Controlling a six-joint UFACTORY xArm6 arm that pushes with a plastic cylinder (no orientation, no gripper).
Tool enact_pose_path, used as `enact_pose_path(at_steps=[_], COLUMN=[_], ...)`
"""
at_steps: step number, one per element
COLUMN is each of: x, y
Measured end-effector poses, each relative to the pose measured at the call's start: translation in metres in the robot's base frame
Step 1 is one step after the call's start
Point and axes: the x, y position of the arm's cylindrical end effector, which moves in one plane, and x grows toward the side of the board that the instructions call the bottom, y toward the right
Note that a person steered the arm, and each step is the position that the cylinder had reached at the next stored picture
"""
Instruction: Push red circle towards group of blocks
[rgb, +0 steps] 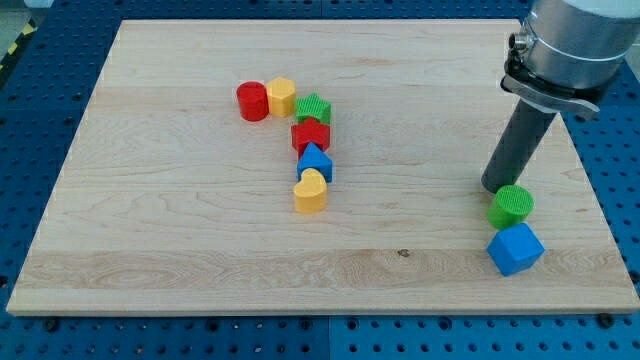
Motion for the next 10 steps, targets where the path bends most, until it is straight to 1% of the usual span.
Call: enact_pose_path(at_steps=[1, 2, 3, 4, 6, 7, 8, 10], x=[0.017, 0.023, 0.003, -0.071, -0.165, -0.203, -0.194, -0.179], y=[0.0, 0.0, -0.001, -0.036, -0.125, -0.165, -0.212, -0.281])
